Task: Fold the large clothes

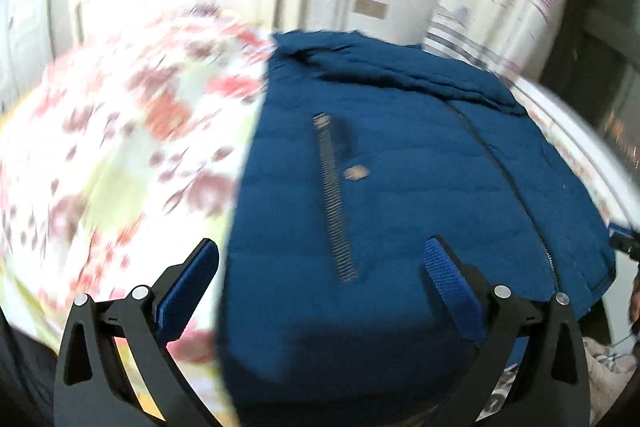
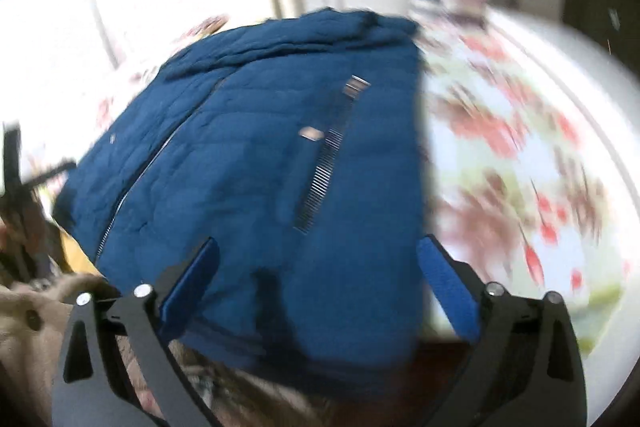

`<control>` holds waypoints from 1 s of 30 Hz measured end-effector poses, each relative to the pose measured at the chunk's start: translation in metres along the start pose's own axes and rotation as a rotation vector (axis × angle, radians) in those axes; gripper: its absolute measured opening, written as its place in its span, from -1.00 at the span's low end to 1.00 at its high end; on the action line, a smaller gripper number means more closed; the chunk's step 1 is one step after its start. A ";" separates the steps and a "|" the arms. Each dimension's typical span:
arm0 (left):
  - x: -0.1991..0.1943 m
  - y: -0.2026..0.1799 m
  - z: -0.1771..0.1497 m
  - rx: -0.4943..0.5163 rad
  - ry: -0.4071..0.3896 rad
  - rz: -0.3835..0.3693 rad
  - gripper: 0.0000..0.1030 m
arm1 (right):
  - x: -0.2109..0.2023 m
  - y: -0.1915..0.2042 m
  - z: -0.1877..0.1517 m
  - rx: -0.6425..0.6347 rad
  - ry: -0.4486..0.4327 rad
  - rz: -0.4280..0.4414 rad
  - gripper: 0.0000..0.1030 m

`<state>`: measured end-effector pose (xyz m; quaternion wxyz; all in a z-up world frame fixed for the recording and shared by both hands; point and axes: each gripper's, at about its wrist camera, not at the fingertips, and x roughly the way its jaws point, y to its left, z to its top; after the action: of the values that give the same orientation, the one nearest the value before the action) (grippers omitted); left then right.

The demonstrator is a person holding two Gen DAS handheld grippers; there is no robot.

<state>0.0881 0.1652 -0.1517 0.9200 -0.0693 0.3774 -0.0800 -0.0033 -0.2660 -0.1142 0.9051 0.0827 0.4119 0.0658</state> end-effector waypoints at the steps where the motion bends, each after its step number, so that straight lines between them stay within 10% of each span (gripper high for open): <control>1: 0.000 0.008 -0.003 -0.020 0.009 -0.004 0.91 | -0.001 -0.007 -0.003 0.027 0.005 0.007 0.78; 15: -0.002 0.022 -0.015 -0.098 0.058 -0.350 0.85 | -0.012 -0.051 -0.028 0.235 0.056 0.264 0.13; 24: 0.005 0.041 -0.008 -0.228 0.089 -0.643 0.78 | 0.014 -0.059 -0.015 0.291 0.050 0.472 0.14; 30: 0.026 0.013 0.013 -0.151 0.140 -0.556 0.77 | 0.033 -0.023 0.016 0.191 0.106 0.389 0.13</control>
<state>0.1173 0.1737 -0.1628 0.8267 -0.2324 0.4114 -0.3054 0.0316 -0.2841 -0.1323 0.8405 0.2425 0.4397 0.2038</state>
